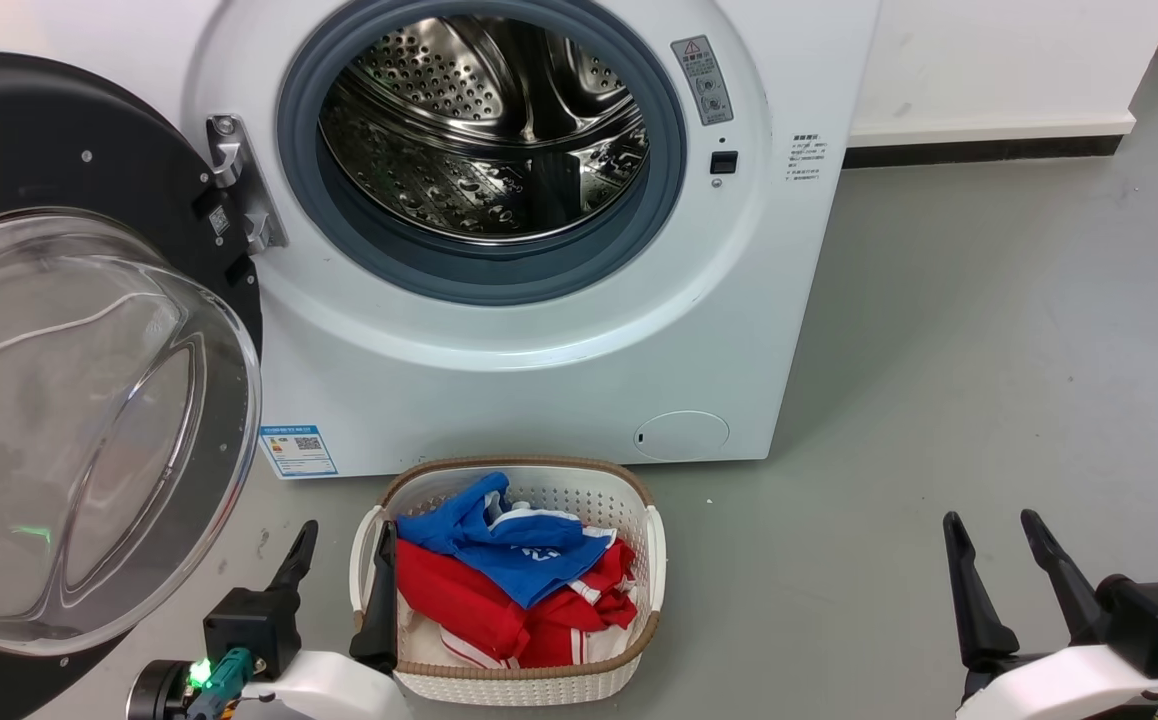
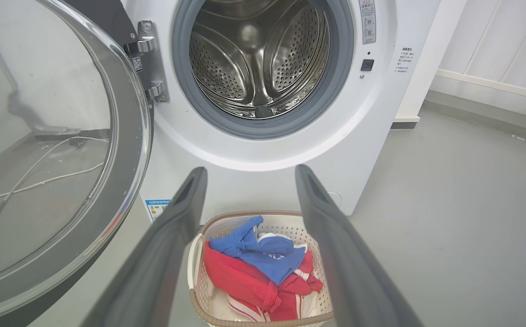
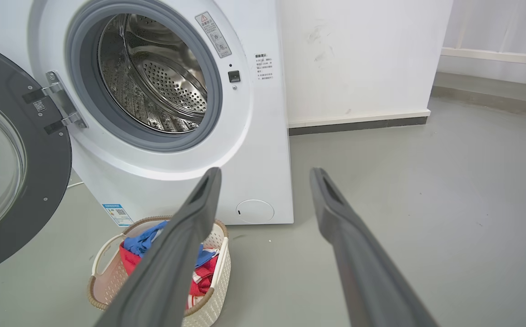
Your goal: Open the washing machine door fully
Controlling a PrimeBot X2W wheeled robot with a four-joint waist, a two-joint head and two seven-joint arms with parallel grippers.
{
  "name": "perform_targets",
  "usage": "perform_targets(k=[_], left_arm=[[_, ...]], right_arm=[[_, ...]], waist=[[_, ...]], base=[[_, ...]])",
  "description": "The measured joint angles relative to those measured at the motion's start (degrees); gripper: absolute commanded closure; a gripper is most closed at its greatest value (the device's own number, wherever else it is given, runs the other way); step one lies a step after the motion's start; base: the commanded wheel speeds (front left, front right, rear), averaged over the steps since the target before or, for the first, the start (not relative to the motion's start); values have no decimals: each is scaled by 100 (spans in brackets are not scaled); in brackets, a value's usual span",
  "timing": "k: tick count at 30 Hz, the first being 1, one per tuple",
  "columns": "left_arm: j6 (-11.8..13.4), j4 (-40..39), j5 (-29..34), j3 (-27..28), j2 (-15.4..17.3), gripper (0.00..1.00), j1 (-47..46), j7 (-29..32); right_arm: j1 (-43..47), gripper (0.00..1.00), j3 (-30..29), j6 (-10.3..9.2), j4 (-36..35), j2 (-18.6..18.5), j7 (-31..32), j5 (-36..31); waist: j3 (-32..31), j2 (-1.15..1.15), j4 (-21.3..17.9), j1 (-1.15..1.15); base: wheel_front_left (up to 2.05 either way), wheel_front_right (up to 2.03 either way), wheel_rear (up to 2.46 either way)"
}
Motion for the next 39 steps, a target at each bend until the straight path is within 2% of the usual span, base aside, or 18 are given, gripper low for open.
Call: perform_targets(k=[18, 19, 22, 26, 39], left_arm=[[63, 77, 1, -13, 27, 0, -49, -69], [69, 80, 1, -22, 27, 100, -50, -73], [68, 212, -2, -64, -38, 100, 62, -46], [-73, 265, -498, 82, -154, 100, 128, 70], [-422, 390, -1615, 520, -367, 100, 60, 334]], right_arm=[[3, 0, -19, 0, -77, 0, 44, -32], [4, 100, -18, 0, -71, 0, 44, -32], [96, 100, -11, 0, 92, 4, 46, -30], [122, 100, -14, 0, 236, 5, 98, 566], [-99, 100, -53, 0, 456, 1, 205, 1933]], waist=[[0, 0, 101, 0], [0, 0, 101, 0], [0, 0, 101, 0], [9, 0, 110, 0], [27, 0, 132, 0]], base=[[0, 0, 0], [0, 0, 0], [0, 0, 0], [0, 0, 0], [0, 0, 0]])
